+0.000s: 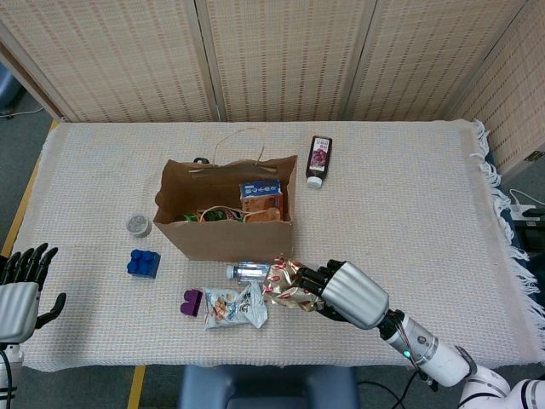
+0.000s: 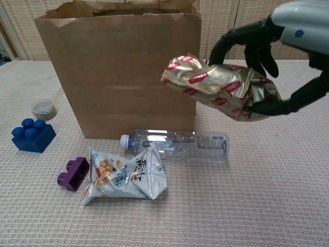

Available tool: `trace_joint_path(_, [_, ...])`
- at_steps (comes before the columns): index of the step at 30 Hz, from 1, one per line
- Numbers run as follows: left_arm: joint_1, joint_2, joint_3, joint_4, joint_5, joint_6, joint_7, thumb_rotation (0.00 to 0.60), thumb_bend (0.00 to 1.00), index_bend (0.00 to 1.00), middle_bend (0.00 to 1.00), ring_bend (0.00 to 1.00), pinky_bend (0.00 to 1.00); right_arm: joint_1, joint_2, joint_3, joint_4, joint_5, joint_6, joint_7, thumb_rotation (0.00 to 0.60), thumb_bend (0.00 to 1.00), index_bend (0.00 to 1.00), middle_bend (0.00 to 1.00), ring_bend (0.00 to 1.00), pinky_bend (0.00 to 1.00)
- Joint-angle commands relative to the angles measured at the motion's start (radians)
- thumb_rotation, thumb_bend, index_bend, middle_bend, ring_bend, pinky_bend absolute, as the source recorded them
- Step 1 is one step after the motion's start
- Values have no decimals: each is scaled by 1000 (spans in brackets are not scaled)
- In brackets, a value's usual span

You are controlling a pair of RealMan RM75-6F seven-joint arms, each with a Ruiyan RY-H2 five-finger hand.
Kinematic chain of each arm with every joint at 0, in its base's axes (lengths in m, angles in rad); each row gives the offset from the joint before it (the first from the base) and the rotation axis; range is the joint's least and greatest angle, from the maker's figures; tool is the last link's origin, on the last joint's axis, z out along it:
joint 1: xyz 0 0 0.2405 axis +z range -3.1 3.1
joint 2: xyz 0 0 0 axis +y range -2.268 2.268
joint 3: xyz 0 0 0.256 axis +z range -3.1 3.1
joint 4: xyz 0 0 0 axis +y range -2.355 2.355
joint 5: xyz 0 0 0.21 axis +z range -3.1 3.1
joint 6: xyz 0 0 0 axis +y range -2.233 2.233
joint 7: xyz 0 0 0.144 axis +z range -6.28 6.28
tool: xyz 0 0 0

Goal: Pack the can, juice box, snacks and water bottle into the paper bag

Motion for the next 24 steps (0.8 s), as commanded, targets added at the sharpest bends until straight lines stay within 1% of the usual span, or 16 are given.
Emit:
trace_joint_path(1, [0,0,0,0,0,0,-2,600,375,70,0,0,0,1,15,47,-36,7,18,7,600,323,721,609,587,625])
trace_joint_path(4, [0,1,0,1,1,-1,-3,600,375,71,0,0,0,10,14,100,-55,38,19,-8,600,323,721,609,587,625])
trace_joint_path(7, [-1,1,0,1,1,-1,-5,600,375,71,0,0,0,29,6,164,-71,90,8,-35,600,323,721,610,587,626])
trace_joint_path(12, [-1,2,0,1,1,-2,-7,600,374,71,0,0,0,86,-6,276,-89,206,-50,-98,600,323,721,612,587,625])
trace_joint_path(17, [-1,3,0,1,1,-3,-11,600,376,72,0,0,0,161,-19,383,-98,353,-127,-170,600,323,721,613,587,626])
trace_joint_path(20, [-1,4,1,1,2,-4,-17,600,375,74,0,0,0,207,-33,434,-86,441,-163,-216,600,323,721,613,587,626])
trace_joint_path(24, [-2,6,1,3,4,-6,-25,600,375,76,0,0,0,261,-59,473,-62,543,-199,-282,600,323,721,613,587,626])
